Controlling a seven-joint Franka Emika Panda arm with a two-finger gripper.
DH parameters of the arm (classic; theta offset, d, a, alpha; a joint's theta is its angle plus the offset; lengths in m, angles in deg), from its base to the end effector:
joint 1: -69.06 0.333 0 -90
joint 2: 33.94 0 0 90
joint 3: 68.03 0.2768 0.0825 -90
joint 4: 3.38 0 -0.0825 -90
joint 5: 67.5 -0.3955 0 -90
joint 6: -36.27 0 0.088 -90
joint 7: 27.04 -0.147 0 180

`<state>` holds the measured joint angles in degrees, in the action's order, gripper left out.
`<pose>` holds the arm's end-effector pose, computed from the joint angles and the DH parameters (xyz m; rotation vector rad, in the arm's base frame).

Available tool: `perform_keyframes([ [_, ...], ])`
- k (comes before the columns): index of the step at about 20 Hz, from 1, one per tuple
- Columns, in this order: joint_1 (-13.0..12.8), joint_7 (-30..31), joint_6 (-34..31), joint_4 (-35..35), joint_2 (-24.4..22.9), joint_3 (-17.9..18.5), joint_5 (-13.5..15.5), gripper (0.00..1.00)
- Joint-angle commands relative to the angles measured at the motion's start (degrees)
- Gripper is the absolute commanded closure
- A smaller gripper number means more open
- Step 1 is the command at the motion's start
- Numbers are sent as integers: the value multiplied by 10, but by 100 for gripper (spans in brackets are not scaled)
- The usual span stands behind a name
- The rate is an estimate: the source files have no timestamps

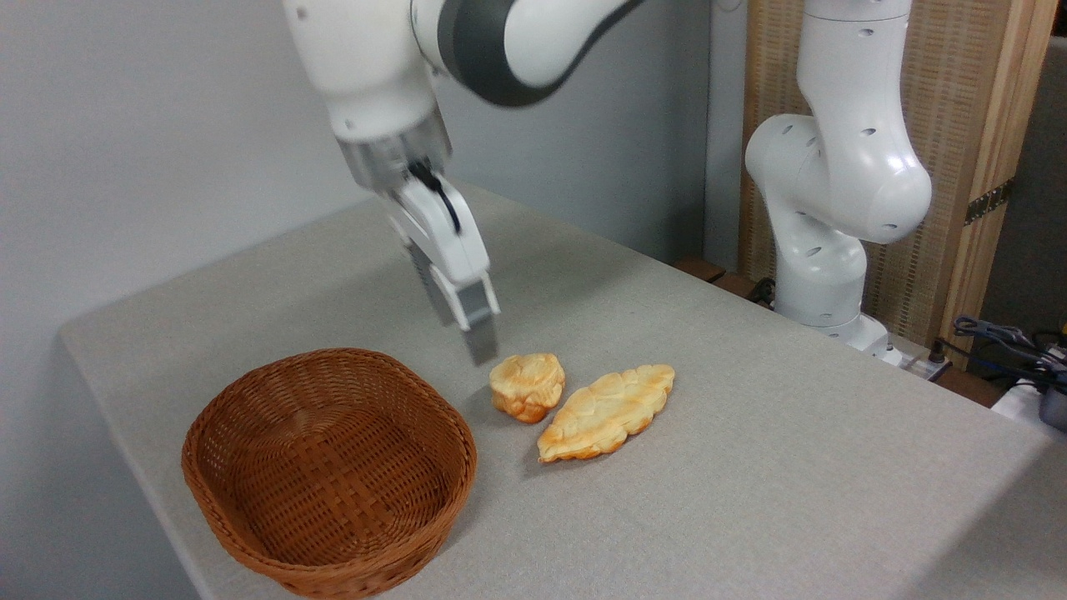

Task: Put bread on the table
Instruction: 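Open the gripper and raise it away from the roll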

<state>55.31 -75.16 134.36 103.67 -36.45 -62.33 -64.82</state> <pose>0.5386 -0.0821 0.4378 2.6997 -1.4252 -0.1357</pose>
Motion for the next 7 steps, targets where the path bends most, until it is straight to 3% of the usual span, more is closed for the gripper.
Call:
perform_keyframes([
  [1,2,8,40,-36,0,4,-8,0],
  [4,3,11,105,-38,0,25,-11,0],
  [7,2,7,123,-38,9,48,-9,0],
])
